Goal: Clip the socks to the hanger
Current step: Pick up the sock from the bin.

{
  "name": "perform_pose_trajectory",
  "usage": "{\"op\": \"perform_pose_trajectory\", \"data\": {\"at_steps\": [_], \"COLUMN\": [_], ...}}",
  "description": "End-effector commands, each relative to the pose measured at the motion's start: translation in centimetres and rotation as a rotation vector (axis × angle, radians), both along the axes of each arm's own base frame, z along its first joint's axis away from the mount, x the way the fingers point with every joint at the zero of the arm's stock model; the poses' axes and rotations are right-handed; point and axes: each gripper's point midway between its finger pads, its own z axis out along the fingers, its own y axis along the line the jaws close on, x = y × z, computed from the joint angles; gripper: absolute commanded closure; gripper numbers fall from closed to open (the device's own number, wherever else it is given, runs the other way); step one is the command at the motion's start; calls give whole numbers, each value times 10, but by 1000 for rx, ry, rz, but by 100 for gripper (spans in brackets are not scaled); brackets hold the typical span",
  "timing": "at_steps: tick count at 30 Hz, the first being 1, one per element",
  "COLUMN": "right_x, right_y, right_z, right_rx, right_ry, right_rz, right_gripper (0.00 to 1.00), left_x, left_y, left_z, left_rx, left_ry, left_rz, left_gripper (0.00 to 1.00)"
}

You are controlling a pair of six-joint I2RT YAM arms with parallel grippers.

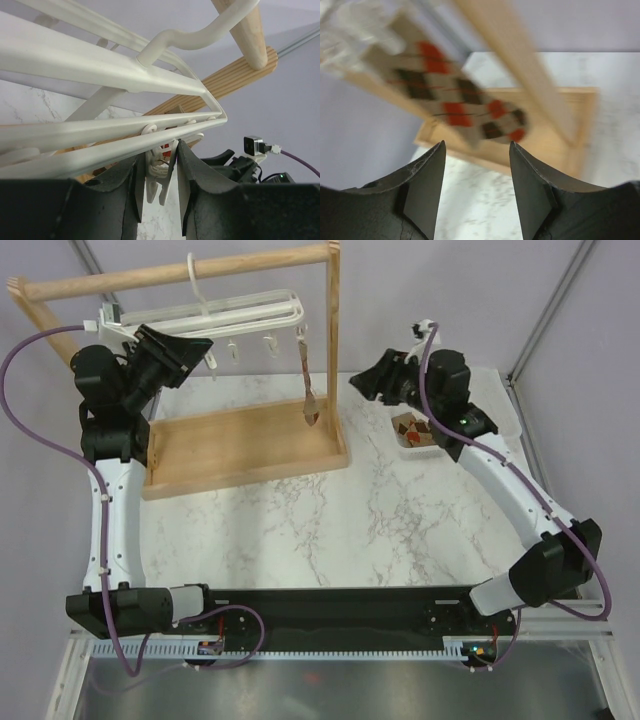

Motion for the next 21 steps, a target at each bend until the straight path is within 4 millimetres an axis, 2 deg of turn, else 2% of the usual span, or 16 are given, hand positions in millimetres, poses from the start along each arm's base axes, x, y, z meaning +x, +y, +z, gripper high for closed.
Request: {"op": "perform_pose_trajectory", "data": {"at_steps": [1, 3, 5, 6, 8, 9, 10, 11, 12, 13, 14, 15, 17, 18, 20, 21], "right_x": [31, 52, 63, 77, 89, 102, 105, 114, 123, 128, 135, 139, 143, 140, 145, 145], "right_y": [-76, -115, -141, -165, -186, -204, -210, -217, -230, -232, -234, -240, -248, -252, -257, -258], "right_z": [-58, -74, -91, -109, -129, -155, -168, -168, -190, -196, -193, -207, -213, -231, -233, -249], "right_rx": [-191, -237, -275, -300, -324, -347, -356, -356, -372, -378, -387, -410, -469, -503, -561, -582], "right_ry": [105, 133, 183, 225, 282, 342, 382, 386, 430, 437, 424, 451, 466, 520, 523, 560], "right_rz": [-197, -301, -358, -411, -443, -466, -459, -465, -480, -468, -463, -462, -480, -474, -465, -450], "right_gripper": [39, 39, 38, 38, 38, 37, 37, 38, 38, 38, 37, 36, 33, 31, 27, 25], "left_x": [-10, -10, -10, -10, -11, -11, -13, -13, -13, -15, -15, -15, -18, -19, -20, -22], "left_y": [4, 5, 5, 5, 4, 4, 3, 3, 2, 1, 0, 1, 0, -1, -1, -1], "left_z": [24, 23, 23, 23, 24, 24, 26, 27, 27, 28, 29, 29, 29, 29, 30, 31], "left_rx": [26, 28, 33, 34, 39, 39, 40, 40, 40, 41, 42, 42, 50, 52, 57, 59], "left_ry": [-68, -66, -67, -66, -73, -71, -77, -79, -79, -84, -88, -87, -93, -94, -99, -104], "left_rz": [35, 38, 42, 40, 38, 36, 29, 27, 26, 18, 15, 15, 10, 5, 4, 5], "left_gripper": [98, 98, 98, 98, 98, 98, 98, 98, 98, 98, 98, 98, 98, 98, 98, 98]}}
